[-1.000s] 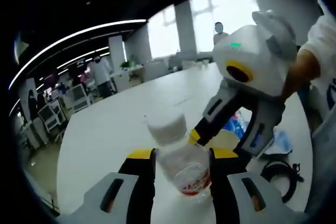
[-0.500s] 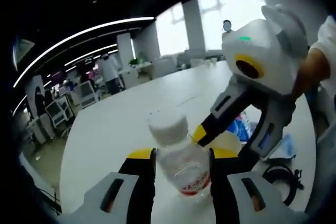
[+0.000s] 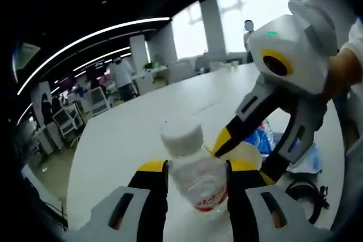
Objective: Arrange the tabletop items into an orderly group along one side of the table until the central work area is clear of visible clutter.
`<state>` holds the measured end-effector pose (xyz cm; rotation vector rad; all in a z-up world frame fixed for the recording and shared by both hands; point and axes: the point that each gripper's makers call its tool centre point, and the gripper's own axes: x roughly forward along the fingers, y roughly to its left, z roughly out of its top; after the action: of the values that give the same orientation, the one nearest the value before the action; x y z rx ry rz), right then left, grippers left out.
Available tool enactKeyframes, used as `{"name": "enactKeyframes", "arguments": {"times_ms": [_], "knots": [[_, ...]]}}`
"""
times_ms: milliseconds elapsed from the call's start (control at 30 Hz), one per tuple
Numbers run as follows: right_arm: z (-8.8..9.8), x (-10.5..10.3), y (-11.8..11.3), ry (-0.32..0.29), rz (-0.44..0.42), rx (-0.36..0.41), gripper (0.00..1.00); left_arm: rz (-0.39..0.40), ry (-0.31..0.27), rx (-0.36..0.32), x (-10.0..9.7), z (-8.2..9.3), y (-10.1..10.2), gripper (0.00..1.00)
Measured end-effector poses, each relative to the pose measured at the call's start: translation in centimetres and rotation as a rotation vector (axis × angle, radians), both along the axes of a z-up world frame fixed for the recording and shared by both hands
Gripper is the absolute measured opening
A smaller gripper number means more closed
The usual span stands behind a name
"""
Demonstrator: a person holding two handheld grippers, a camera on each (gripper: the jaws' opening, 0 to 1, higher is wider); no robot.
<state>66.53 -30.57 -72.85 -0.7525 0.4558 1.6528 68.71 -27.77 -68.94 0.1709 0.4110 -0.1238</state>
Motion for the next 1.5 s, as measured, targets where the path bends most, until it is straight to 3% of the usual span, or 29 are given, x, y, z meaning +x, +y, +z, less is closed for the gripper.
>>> {"name": "enactKeyframes", "arguments": {"times_ms": [133,467,800,1067,1200,1500], "knots": [[0.2,0.1,0.1,0.004,-0.003,0.004,0.41,0.007,-0.002,-0.001,0.0,0.0,0.0,0.36],[0.8,1.0,-0.4,0.012,-0.057,0.039,0.57,0.027,-0.009,-0.03,0.0,0.0,0.0,0.36],[0.9,0.9,-1.2,0.021,-0.071,0.035,0.58,0.036,-0.01,-0.047,0.0,0.1,0.0,0.37],[1.2,0.6,-2.0,0.028,-0.083,0.039,0.58,0.048,-0.012,-0.059,0.1,0.0,0.1,0.41],[1.4,0.7,-2.2,0.026,-0.089,0.039,0.58,0.052,-0.012,-0.061,0.1,0.0,0.3,0.48],[1.9,0.6,-2.5,0.025,-0.098,0.05,0.57,0.076,-0.041,-0.075,-0.2,1.1,0.7,0.5]]}}
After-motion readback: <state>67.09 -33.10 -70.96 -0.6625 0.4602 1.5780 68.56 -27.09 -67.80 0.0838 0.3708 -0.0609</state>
